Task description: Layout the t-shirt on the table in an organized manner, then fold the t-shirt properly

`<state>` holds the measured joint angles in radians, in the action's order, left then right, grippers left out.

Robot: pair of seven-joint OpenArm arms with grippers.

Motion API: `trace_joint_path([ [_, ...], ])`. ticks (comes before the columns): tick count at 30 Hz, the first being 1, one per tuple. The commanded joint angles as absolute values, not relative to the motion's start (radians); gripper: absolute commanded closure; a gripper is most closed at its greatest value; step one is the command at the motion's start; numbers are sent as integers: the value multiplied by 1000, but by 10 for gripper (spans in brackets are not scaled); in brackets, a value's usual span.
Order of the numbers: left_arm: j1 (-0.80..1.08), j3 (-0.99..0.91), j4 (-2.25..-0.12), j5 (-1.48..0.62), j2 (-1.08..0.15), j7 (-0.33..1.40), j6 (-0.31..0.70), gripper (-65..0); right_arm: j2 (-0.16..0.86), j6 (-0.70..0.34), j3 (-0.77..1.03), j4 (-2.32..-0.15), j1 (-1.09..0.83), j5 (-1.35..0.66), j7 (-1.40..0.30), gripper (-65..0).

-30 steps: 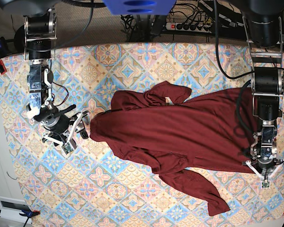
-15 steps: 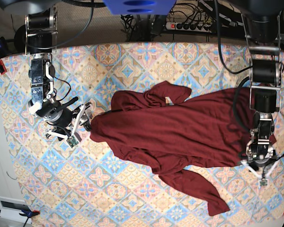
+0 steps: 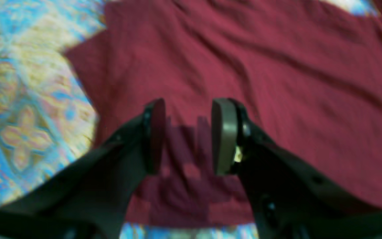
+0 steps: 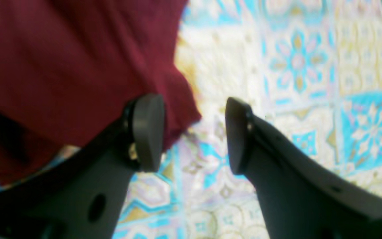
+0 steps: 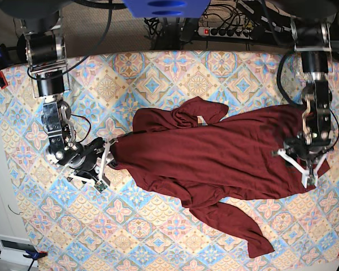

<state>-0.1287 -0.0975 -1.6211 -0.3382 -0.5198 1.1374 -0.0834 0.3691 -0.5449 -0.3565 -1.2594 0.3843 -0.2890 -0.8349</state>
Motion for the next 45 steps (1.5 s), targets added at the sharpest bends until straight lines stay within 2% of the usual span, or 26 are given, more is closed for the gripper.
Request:
trace_joint_path([
  [1,-125,-124,-1658,-326,-524,1129,-74,-227,372,-544,-371,-1250,426,-300,-796,-289],
  [10,15,-199,-1736,-346,-433,1138,-50,-227,372,-544,-444,-1029,466,-298,-728,-277],
  [12,21,-197,-1736,-361,-420,1138,-50,-227,369,-544,-443,-993,487,-298,-723,-197],
  [14,35,-199,-1736,-366,-406,1138,-50,-227,369,-544,-435,-957,506,-298,-719,-39],
  [15,42,-199,-1736,-366,-403,1138,-50,-227,369,-544,-435,-941,515,-298,-713,0],
  [17,45,-194,-1736,-366,-403,1138,-50,-227,375,-544,-420,-926,530,-298,-699,-7],
  [22,47,-193,-1736,-366,-386,1138,-50,-227,433,-544,-205,-926,529,-298,-694,-6],
  [28,47,-177,-1736,-366,-380,1133,-50,-227,536,-536,-65,-911,527,-289,-694,-6],
  [40,36,39,-1732,-364,-378,1130,-50,-232,541,-536,177,-846,530,259,-644,-7],
  [45,33,50,-1716,-360,-380,1130,-50,-233,495,-536,249,-848,530,286,-638,-23],
])
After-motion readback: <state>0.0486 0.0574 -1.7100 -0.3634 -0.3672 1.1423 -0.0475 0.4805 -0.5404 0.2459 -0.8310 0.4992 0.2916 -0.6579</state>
